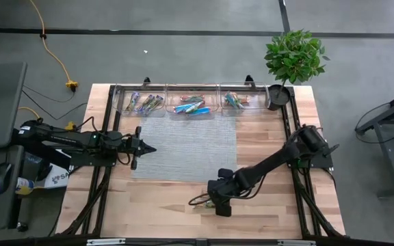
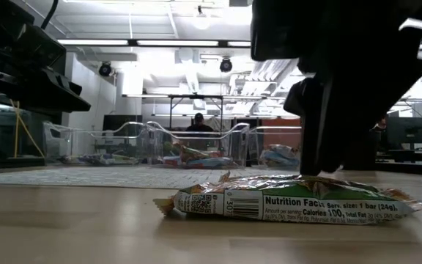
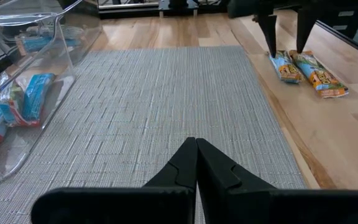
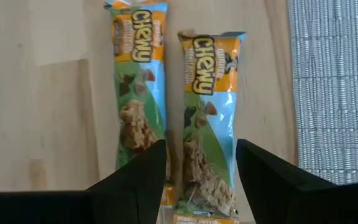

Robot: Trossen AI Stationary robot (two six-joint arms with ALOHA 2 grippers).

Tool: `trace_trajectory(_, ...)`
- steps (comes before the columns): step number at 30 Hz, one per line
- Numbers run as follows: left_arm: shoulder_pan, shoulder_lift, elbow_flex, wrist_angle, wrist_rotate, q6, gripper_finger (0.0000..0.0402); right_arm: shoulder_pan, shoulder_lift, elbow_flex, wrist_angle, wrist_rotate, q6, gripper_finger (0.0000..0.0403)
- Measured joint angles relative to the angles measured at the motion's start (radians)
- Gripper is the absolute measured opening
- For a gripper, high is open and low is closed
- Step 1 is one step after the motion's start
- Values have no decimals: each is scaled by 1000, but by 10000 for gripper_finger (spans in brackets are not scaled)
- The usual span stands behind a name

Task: Pick and place Granola Bars by type
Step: Put the yellow granola bar into the right transparent bin

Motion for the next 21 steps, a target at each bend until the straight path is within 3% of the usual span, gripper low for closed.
trace_trajectory(21, 0, 0, 0, 0, 0, 0, 0, -2, 74, 4, 22, 52, 94, 167)
